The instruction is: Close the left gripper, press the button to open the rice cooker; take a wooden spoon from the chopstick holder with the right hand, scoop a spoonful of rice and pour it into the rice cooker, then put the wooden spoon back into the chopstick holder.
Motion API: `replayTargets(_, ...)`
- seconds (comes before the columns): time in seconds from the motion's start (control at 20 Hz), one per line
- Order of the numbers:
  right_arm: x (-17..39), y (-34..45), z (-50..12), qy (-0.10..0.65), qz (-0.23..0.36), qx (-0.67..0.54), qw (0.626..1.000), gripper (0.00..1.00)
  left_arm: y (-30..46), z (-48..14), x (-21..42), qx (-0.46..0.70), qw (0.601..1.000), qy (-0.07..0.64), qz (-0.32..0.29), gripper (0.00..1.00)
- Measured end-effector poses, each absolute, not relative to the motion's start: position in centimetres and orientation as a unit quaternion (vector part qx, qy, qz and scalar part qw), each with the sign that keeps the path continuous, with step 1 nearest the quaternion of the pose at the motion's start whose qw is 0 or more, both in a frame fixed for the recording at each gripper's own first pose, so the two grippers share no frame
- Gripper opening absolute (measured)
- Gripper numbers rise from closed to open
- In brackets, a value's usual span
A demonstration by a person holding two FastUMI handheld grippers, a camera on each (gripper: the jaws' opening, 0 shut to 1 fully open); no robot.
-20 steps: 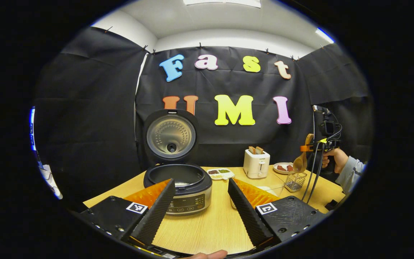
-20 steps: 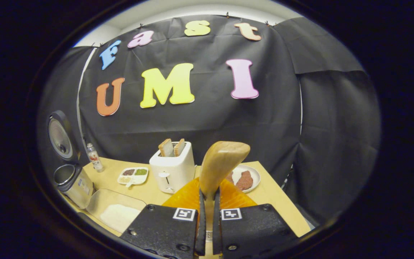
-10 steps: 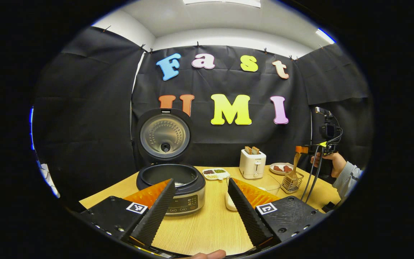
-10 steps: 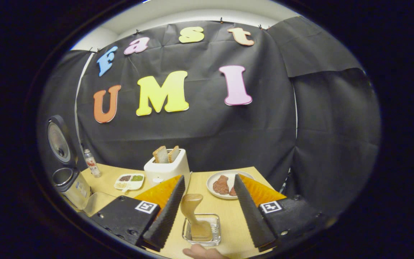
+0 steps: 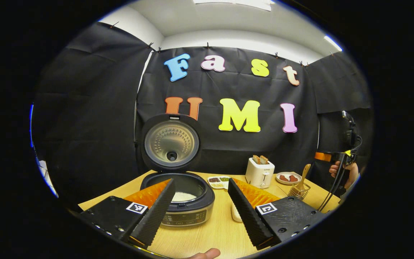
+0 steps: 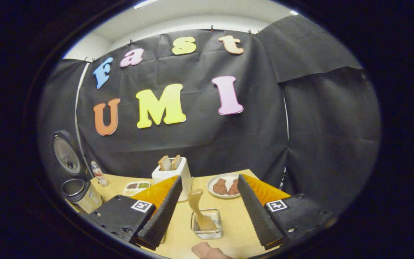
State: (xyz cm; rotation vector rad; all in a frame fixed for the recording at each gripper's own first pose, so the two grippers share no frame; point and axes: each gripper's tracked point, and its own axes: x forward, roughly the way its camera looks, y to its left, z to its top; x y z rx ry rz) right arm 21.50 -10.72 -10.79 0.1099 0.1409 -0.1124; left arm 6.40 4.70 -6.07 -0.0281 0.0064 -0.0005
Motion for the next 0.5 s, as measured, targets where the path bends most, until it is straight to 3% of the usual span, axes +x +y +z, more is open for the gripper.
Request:
replayTargets(0.2, 17.1, -9.5, -11.5, 0.073, -0.046, 0.052, 0.995, 0.96, 6.0, -4.0, 7.7, -0.013, 1.000, -0.005, 0.019, 0.94)
replayTargets(0.25, 16.0, -9.4, -11.8, 0.074, -0.048, 0.040, 0.995, 1.00, 6.1, -3.4, 7.9, -0.006, 1.000, -0.006, 0.019, 0.94)
replayTargets(0.35, 13.5, -9.1, -11.8, 0.067, -0.052, 0.016, 0.996, 0.95, 6.1, -2.3, 8.3, 0.012, 1.000, -0.006, 0.019, 0.94)
replayTargets(0.4, 12.3, -8.7, -11.7, 0.063, -0.052, 0.006, 0.997, 1.00, 6.1, -1.6, 8.4, 0.019, 1.000, -0.007, 0.019, 0.94)
replayTargets(0.45, 11.1, -8.2, -11.5, 0.060, -0.049, -0.003, 0.997, 0.95, 6.0, -0.6, 8.5, 0.027, 0.999, -0.012, 0.021, 0.95)
replayTargets(0.5, 9.9, -7.6, -11.4, 0.058, -0.045, -0.008, 0.997, 1.00, 6.0, 0.5, 8.6, 0.038, 0.999, -0.018, 0.021, 0.94)
